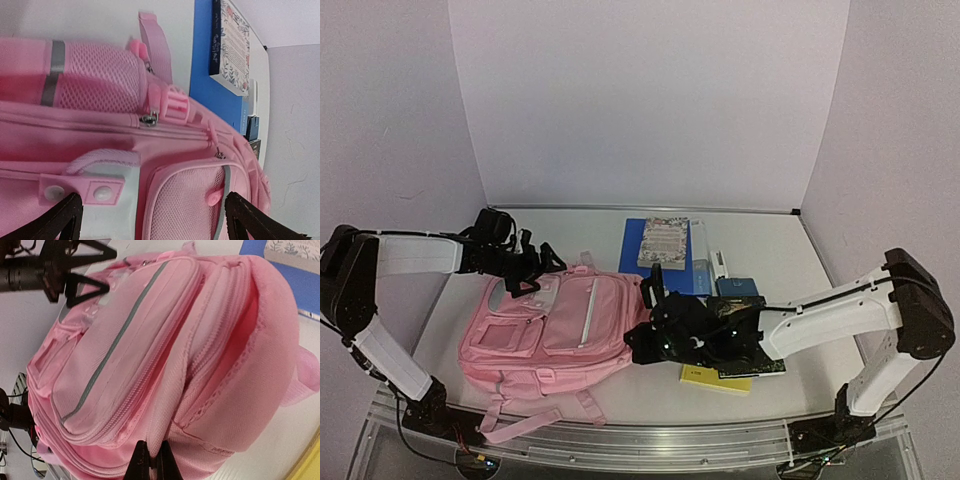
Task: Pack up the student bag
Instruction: Adjust the student bag at the center of the board.
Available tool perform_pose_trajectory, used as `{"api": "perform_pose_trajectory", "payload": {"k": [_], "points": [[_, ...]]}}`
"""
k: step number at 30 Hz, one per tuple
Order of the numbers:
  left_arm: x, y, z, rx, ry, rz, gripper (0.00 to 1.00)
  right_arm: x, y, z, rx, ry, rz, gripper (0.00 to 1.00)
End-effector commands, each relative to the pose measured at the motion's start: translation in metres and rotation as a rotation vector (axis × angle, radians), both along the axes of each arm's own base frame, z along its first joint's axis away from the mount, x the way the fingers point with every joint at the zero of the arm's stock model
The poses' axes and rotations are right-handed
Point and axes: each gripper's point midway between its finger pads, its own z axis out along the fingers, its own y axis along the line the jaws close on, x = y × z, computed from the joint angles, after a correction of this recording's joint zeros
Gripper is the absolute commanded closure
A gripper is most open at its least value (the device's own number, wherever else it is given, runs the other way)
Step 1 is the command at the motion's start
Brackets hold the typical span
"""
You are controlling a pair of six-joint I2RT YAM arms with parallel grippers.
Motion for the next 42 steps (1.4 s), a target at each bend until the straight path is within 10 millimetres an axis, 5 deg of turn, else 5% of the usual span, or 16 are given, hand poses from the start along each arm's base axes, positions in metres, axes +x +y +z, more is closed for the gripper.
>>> {"api": "perform_pose_trajectory", "payload": {"k": [1, 4, 6, 9, 16, 22, 30, 36, 42], "points": [[0.041, -0.003, 0.042, 0.033, -0.201, -0.041, 0.01, -0.037, 0.009, 0.029, 0.145, 0.027, -0.001, 0.94], [0.039, 0.007, 0.052, 0.083, -0.21, -0.008, 0.0, -0.047, 0.013, 0.025, 0.142, 0.054, 0.022, 0.62], [0.032, 0.018, 0.058, 0.124, -0.204, 0.026, 0.0, -0.041, 0.007, 0.034, 0.134, 0.022, -0.006, 0.37], [0.011, 0.039, 0.056, 0.184, -0.156, 0.086, 0.0, -0.022, -0.013, 0.055, 0.096, -0.07, -0.094, 0.14], [-0.05, 0.097, 0.033, 0.28, -0.003, 0.282, 0.0, 0.04, -0.04, 0.05, 0.021, -0.066, -0.134, 0.08], [-0.076, 0.111, 0.023, 0.255, 0.05, 0.352, 0.0, 0.08, -0.044, 0.012, -0.069, -0.021, -0.114, 0.22], [-0.075, 0.103, -0.011, 0.203, 0.087, 0.356, 0.0, 0.075, -0.021, -0.036, -0.103, 0.083, -0.022, 0.51], [-0.05, 0.107, -0.032, 0.2, 0.058, 0.377, 0.0, 0.03, -0.001, -0.045, 0.017, 0.188, 0.069, 0.84], [-0.003, 0.118, -0.038, 0.205, -0.002, 0.372, 0.0, -0.041, 0.04, -0.052, 0.029, 0.244, 0.205, 0.99]]}}
